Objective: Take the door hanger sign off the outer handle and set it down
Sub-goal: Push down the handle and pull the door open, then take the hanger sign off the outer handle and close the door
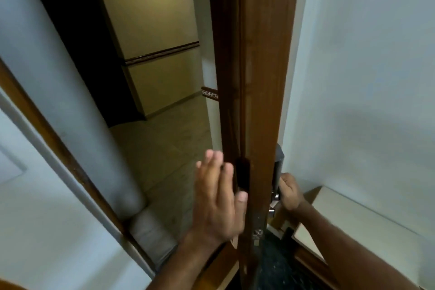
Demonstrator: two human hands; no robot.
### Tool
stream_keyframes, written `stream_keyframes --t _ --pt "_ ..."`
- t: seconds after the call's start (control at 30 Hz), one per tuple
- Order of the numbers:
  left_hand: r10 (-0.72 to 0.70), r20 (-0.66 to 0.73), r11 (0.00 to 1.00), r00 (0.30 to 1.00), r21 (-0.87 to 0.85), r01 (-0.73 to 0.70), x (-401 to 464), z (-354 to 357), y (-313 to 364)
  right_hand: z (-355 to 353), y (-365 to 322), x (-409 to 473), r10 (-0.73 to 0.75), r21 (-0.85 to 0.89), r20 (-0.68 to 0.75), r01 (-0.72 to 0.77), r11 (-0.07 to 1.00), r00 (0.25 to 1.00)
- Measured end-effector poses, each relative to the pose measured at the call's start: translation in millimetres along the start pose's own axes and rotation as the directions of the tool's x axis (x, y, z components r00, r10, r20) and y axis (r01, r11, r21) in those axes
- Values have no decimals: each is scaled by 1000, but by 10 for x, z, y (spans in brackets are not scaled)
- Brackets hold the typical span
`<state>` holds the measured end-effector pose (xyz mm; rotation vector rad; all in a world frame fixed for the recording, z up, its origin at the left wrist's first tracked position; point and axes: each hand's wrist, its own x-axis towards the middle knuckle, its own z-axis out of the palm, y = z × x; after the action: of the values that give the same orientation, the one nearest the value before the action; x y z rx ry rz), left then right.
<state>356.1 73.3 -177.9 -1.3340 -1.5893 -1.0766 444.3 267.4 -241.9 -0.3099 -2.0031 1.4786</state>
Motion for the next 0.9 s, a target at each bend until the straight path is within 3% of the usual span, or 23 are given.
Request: stream_keyframes --t 0.07,0.1,0.17,0.23,0.3,0.4,0.47,0.7,0.9 --pt "-338 84 927 937 -144 347 -132 -49 -228 -95 -27 -21 -8 48 -18 9 999 1000" --pt "-522 168 816 836 -184 547 -199 -38 -300 -145 -3 -20 12 56 -23 -10 998 1000" --pt "-757 362 517 544 -176 838 -346 86 -432 -252 84 -22 47 54 -33 -45 998 998" --pt "-786 559 280 264 -59 958 -473 255 -551 -309 159 -9 67 54 -66 -64 997 996" --pt "-690 718 146 92 13 989 -521 425 -577 -359 231 12 87 45 -96 -83 996 992" --pt "-499 866 131 34 37 991 -596 637 -519 -399 257 32 79 4 -112 -79 997 991" --pt "-451 892 95 17 28 995 -591 695 -445 -405 274 32 87 1 -110 -88 996 990" --pt "-463 886 -36 -16 -1 999 -529 608 -675 -342 237 10 115 72 -110 -107 992 987" --pt "-578 816 36 18 3 999 -354 616 -794 -281 141 -2 83 31 -115 -80 996 990"
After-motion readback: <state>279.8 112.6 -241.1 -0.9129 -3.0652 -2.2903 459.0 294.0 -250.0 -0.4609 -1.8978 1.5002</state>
